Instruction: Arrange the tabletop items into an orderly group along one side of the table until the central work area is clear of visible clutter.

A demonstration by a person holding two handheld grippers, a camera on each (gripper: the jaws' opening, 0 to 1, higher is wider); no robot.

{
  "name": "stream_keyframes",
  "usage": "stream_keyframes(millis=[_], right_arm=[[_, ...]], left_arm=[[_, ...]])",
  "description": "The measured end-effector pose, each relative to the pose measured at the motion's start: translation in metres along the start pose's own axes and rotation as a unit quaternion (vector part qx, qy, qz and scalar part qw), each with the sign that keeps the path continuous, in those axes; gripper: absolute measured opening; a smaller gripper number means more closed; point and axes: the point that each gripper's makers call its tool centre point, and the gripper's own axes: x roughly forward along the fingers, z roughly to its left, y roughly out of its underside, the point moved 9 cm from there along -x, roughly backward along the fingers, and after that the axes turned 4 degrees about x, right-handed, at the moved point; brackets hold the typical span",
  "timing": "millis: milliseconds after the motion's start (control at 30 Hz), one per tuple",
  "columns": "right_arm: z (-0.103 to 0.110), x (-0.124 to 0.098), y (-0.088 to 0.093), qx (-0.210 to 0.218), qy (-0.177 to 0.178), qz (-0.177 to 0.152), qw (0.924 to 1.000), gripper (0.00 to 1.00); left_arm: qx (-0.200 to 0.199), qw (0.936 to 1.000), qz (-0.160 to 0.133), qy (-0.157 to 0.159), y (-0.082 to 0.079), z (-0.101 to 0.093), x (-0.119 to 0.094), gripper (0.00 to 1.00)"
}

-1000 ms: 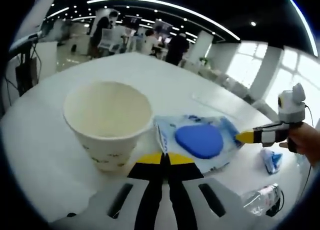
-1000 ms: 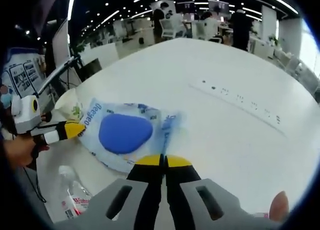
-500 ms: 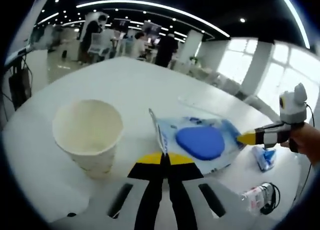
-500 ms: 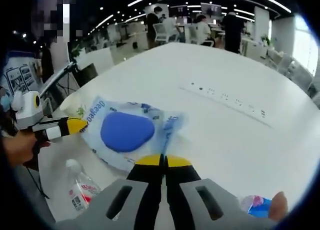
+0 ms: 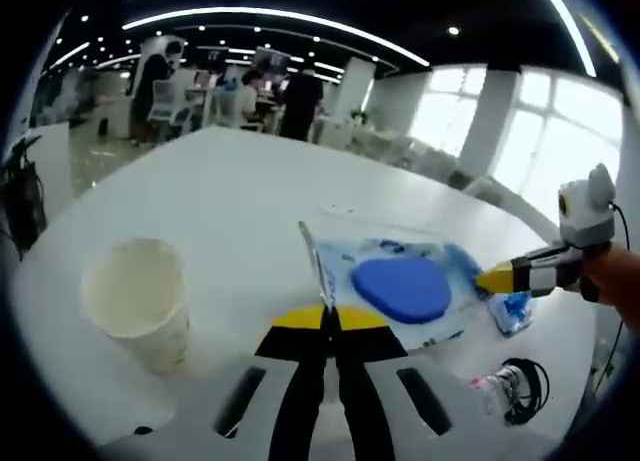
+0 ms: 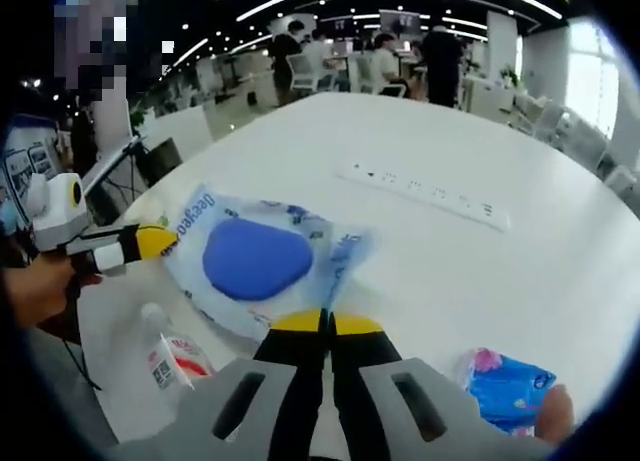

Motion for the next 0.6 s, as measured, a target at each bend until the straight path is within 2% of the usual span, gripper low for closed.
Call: stream_keyframes(millis=[267,600], right_arm=[[-0.008,-0.014,0.007,0.011,0.017,-0.004,0.9998,0.02],[-0.018,-0.021,0.023,0.029,0.03,0.0,0.9991,0.02]], left_arm=[[0.022,0.9995,0.008,0.022,-0.002,-0.014,0.004,0.0],[0.038,0.9982,0.022,0.041,0.004,-0.027,0.013,0.0]])
